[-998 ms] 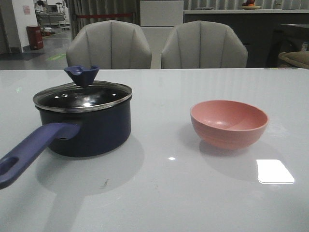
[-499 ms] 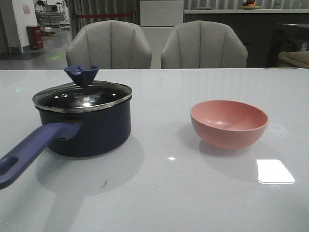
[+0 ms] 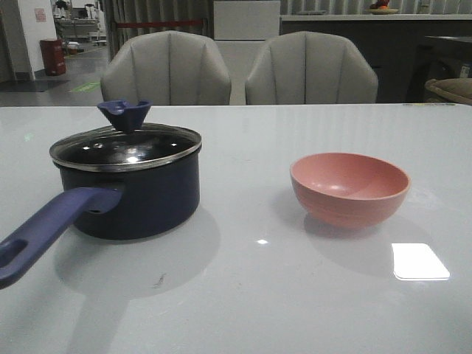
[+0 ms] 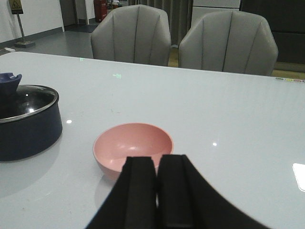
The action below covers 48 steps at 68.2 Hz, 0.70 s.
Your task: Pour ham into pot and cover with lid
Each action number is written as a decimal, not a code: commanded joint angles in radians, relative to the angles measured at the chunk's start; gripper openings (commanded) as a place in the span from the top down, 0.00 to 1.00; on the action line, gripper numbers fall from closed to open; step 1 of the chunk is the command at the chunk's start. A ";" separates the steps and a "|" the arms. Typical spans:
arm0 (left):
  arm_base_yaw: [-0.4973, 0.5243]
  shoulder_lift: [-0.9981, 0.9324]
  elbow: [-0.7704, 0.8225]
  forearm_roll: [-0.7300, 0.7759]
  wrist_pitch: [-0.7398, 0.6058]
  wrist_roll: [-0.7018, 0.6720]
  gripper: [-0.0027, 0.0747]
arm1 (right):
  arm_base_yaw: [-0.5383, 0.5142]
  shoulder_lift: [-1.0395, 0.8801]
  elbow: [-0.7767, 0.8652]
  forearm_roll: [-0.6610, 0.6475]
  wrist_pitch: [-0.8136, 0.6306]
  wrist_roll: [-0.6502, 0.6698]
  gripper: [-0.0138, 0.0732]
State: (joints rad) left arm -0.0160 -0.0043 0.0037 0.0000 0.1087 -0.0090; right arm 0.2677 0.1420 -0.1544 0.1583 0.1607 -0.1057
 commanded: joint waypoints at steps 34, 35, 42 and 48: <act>0.000 -0.018 0.022 0.000 -0.076 -0.012 0.80 | 0.002 0.008 -0.026 0.000 -0.083 -0.012 0.66; 0.000 -0.018 0.022 0.000 -0.076 -0.012 0.80 | 0.002 0.008 -0.026 0.000 -0.083 -0.012 0.66; 0.000 -0.018 0.022 0.000 -0.076 -0.012 0.80 | 0.002 0.008 -0.024 -0.001 -0.084 -0.012 0.66; 0.000 -0.018 0.022 0.000 -0.076 -0.012 0.80 | -0.016 0.008 -0.006 -0.053 -0.107 -0.011 0.66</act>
State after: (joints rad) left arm -0.0160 -0.0043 0.0037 0.0000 0.1087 -0.0090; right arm 0.2677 0.1420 -0.1467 0.1533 0.1536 -0.1057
